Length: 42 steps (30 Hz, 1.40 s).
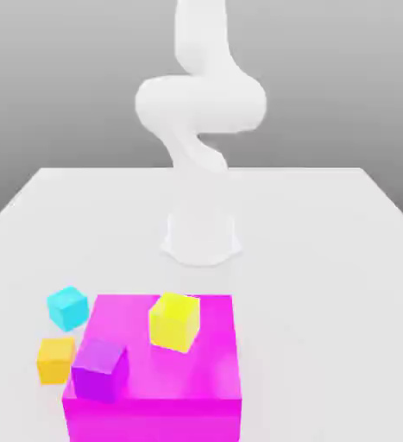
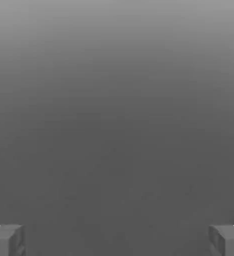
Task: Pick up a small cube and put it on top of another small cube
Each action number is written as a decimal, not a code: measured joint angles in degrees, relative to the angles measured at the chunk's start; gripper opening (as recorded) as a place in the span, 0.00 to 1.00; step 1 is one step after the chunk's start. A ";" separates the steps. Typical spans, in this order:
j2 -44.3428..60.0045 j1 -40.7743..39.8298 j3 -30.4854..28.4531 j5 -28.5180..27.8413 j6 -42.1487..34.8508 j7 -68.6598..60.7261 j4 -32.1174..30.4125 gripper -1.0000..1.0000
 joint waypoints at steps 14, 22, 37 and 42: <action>29.44 -14.32 -2.24 0.46 14.83 27.34 -9.95 0.50; 46.08 -20.35 -6.01 1.88 23.20 41.93 -15.57 0.50; 61.44 -23.39 -3.52 6.28 34.51 42.10 -14.52 0.00; 52.32 -21.98 -5.58 3.30 27.16 44.36 -16.32 0.00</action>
